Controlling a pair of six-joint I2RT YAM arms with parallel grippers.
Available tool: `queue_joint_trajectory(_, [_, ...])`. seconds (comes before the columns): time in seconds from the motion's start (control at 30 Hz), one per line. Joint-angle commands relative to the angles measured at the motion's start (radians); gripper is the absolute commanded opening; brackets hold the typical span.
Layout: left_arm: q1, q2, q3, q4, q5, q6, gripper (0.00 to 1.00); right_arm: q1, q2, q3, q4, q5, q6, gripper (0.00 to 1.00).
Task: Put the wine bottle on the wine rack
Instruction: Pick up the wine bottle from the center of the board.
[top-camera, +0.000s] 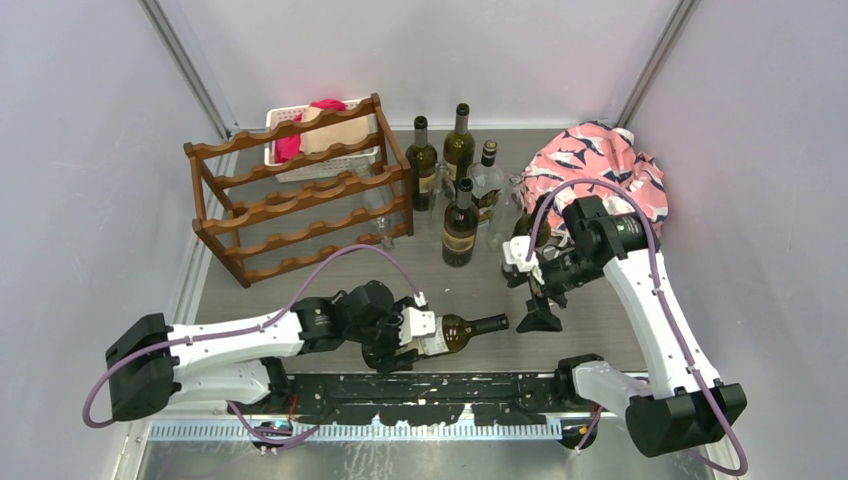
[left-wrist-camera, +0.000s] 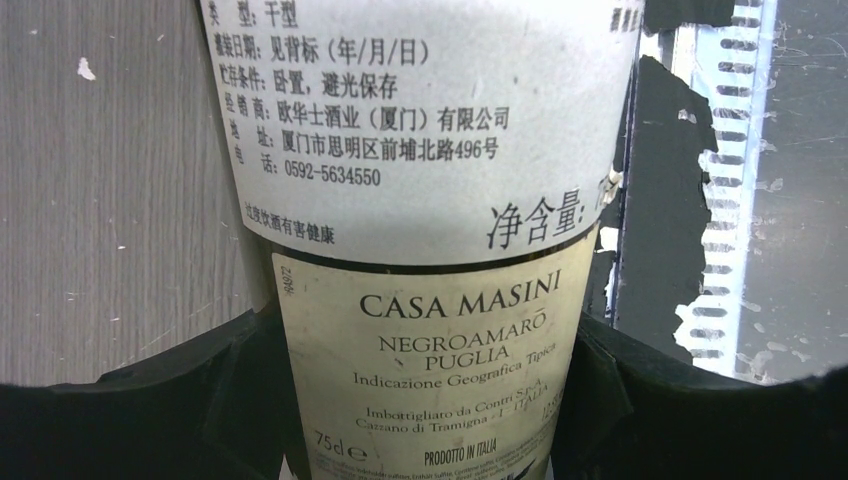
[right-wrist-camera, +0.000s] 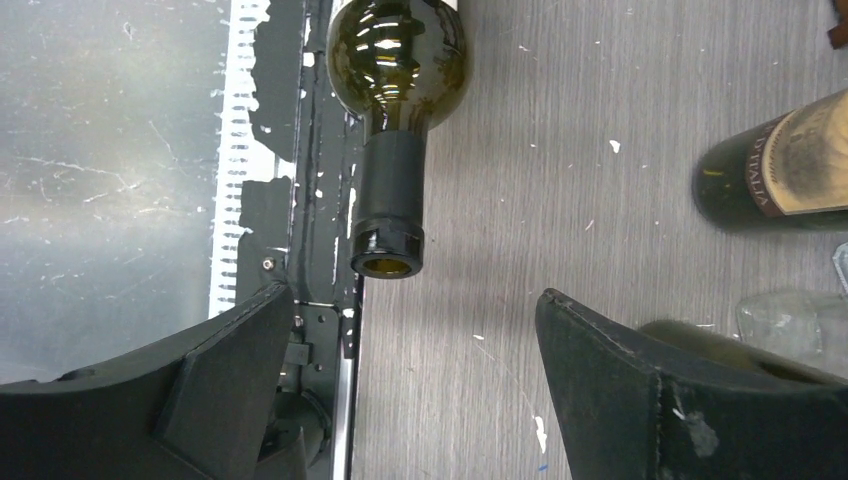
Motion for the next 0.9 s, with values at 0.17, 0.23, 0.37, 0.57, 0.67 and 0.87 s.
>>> queue_joint_trajectory(0.17, [0.005, 0.027, 0.094, 0.108, 0.069, -0.039, 0.0, 0.055, -0.03, -0.027, -0.017, 0.006, 0.047, 0.95])
queue_joint_trajectory(0.23, [0.006, 0.037, 0.095, 0.115, 0.073, -0.046, 0.0, 0.062, -0.034, -0.039, -0.009, 0.006, 0.053, 0.95])
queue_joint_trajectory(0.37, [0.005, 0.055, 0.095, 0.137, 0.075, -0.061, 0.0, 0.082, -0.041, -0.063, 0.014, 0.014, 0.08, 0.94])
queue_joint_trajectory(0.57, [0.005, 0.075, 0.095, 0.164, 0.085, -0.078, 0.0, 0.102, -0.053, -0.097, 0.044, 0.041, 0.109, 0.93])
queue_joint_trajectory(0.67, [0.005, 0.084, 0.1, 0.168, 0.086, -0.088, 0.0, 0.113, -0.058, -0.112, 0.071, 0.05, 0.142, 0.92])
queue_joint_trajectory(0.87, [0.006, 0.102, 0.107, 0.174, 0.088, -0.108, 0.0, 0.159, -0.064, -0.151, 0.15, 0.101, 0.225, 0.9])
